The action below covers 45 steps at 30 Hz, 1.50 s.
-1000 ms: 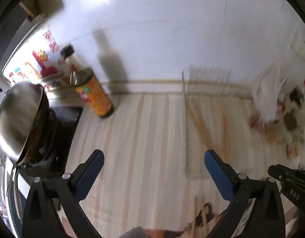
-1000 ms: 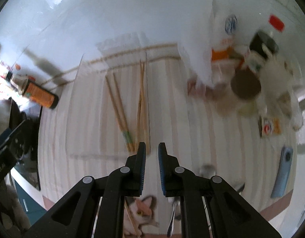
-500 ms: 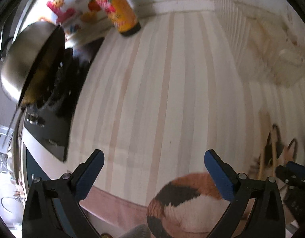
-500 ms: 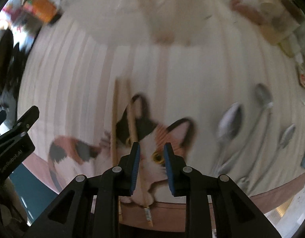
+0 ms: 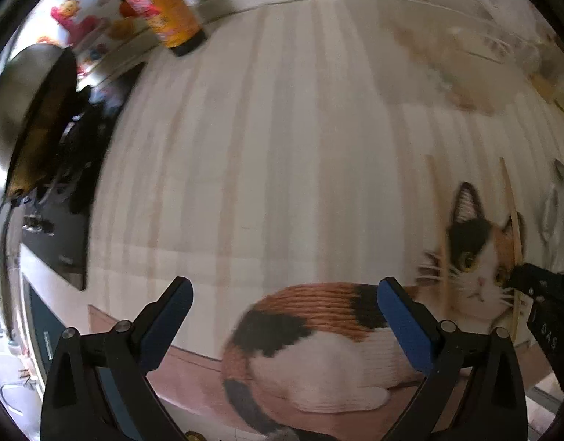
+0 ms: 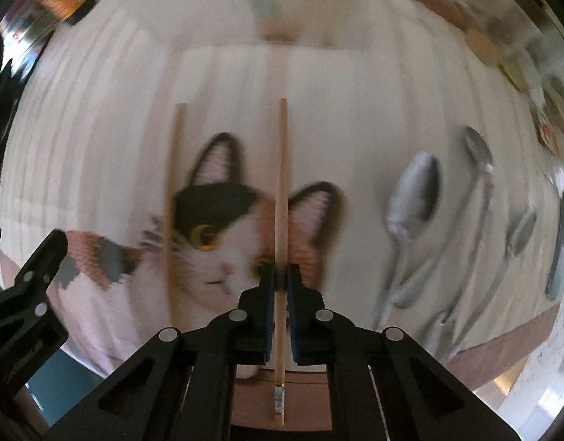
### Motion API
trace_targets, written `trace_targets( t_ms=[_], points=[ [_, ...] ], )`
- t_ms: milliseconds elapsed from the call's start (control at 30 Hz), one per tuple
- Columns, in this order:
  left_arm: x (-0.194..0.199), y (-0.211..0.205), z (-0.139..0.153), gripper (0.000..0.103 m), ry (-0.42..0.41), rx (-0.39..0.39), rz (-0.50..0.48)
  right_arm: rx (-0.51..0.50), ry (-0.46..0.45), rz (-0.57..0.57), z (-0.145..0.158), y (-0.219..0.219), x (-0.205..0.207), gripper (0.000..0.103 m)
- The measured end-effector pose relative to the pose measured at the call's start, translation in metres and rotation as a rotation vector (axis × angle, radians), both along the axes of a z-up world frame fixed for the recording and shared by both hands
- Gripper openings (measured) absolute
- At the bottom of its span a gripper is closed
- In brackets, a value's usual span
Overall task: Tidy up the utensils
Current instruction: 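Return both tools to the mat above the remaining chopsticks, then grasp a chopstick with the left tool while the right tool grasps another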
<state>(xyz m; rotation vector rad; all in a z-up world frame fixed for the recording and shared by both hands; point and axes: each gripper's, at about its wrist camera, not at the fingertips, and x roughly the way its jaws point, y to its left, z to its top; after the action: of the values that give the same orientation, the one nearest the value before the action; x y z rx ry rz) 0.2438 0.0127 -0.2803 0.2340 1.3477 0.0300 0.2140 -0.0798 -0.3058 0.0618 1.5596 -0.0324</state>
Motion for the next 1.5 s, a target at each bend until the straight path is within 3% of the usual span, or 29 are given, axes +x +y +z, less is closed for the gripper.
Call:
trace_targets(
  t_ms=[200, 300, 367, 433, 500, 567, 633, 933, 1400, 1500],
  points=[
    [-0.005, -0.037, -0.014, 0.095, 0.099, -0.139, -0.067, -0.015, 0.003, -0.081, -0.003, -0.044, -0.005, 0.007],
    [-0.01, -0.056, -0.023, 0.08, 0.152, -0.195, -0.108, -0.018, 0.005, -0.115, -0.003, -0.065, -0.005, 0.007],
    [-0.014, -0.064, -0.028, 0.058, 0.178, -0.203, -0.132, -0.019, 0.006, -0.127, -0.003, -0.079, -0.004, 0.007],
    [-0.017, -0.07, -0.029, 0.052, 0.17, -0.175, -0.151, -0.015, 0.008, -0.138, -0.001, -0.093, -0.006, 0.007],
    [-0.017, -0.071, -0.027, 0.038, 0.162, -0.171, -0.156, -0.015, 0.008, -0.142, -0.001, -0.101, -0.006, 0.007],
    [-0.017, -0.07, -0.025, 0.017, 0.162, -0.171, -0.153, -0.018, 0.008, -0.143, -0.001, -0.108, -0.005, 0.007],
    [-0.014, -0.066, -0.024, 0.007, 0.167, -0.173, -0.146, -0.022, 0.007, -0.142, 0.001, -0.106, -0.004, 0.007],
    [-0.012, -0.055, -0.022, 0.005, 0.172, -0.185, -0.126, -0.048, 0.006, -0.135, -0.002, -0.046, 0.004, 0.007],
    [0.011, -0.037, -0.025, 0.007, 0.181, -0.189, -0.144, -0.012, 0.072, -0.102, -0.005, -0.029, -0.006, 0.01],
    [0.012, -0.038, -0.026, 0.014, 0.19, -0.205, -0.161, -0.004, 0.095, -0.094, -0.008, -0.032, -0.014, 0.013]
  ],
)
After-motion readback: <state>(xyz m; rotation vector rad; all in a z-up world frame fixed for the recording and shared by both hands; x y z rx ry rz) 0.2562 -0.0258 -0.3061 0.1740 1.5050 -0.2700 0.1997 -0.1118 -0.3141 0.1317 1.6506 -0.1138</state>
